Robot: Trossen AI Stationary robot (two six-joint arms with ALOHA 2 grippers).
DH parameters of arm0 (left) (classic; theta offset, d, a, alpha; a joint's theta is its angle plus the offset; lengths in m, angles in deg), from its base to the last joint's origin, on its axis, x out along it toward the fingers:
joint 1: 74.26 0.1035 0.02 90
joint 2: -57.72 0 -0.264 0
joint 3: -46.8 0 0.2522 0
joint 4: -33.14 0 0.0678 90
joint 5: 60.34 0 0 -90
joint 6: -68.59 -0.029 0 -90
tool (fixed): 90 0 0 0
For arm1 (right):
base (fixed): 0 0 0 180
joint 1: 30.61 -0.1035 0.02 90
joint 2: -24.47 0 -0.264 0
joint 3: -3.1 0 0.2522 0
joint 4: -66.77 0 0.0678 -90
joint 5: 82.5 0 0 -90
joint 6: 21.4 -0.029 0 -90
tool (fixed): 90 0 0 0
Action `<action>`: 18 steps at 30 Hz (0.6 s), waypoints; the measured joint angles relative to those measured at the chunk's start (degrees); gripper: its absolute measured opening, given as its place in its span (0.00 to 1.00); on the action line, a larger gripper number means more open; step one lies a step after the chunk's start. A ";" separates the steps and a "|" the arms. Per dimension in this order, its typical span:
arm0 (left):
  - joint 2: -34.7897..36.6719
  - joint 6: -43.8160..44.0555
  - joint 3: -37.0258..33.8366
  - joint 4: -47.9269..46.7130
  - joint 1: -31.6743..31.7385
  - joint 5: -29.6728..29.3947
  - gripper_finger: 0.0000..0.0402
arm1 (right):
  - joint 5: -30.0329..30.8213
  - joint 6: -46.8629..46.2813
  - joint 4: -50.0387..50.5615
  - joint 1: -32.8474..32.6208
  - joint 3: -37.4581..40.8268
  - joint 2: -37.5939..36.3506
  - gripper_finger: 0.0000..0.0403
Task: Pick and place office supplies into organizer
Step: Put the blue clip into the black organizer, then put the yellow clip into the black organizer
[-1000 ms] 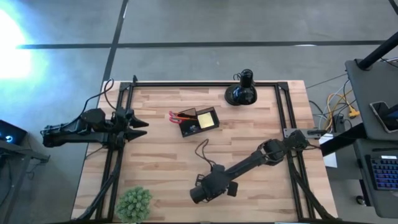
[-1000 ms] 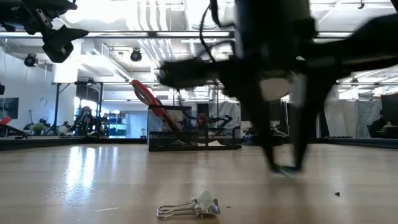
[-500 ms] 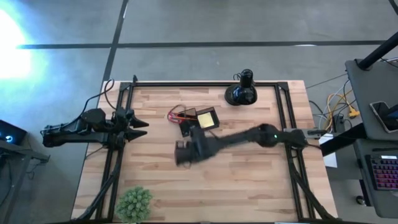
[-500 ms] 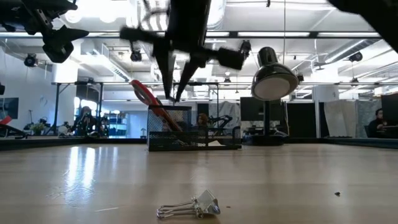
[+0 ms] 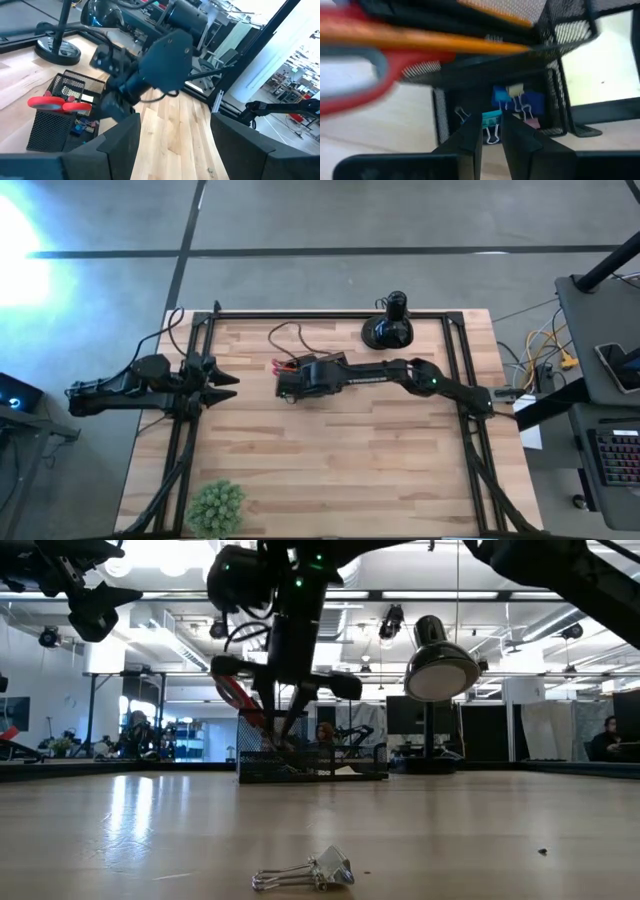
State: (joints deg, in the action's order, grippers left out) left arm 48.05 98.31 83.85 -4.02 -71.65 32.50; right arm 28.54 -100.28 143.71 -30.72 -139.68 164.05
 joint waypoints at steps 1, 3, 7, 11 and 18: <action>0.00 0.00 0.00 0.00 0.00 -0.01 0.57 | -0.48 0.92 -0.06 0.17 0.36 0.17 0.14; 0.00 -0.02 0.00 -0.02 -0.02 0.00 0.57 | -1.91 2.53 -0.28 0.44 1.14 0.21 0.16; 0.00 -0.02 0.00 0.00 0.00 -0.01 0.57 | -2.12 2.63 -0.38 0.51 2.12 0.32 0.24; 0.00 -0.02 0.00 0.00 0.00 -0.01 0.57 | 1.61 1.91 -0.54 0.49 1.53 0.34 0.34; -0.02 0.02 0.00 0.01 0.00 -0.01 0.57 | 0.69 4.22 -0.23 0.54 1.25 -0.16 0.44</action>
State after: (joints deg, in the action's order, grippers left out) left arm 48.03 98.33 83.85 -4.01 -71.65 32.49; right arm 29.24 -96.06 143.48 -30.18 -138.43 163.89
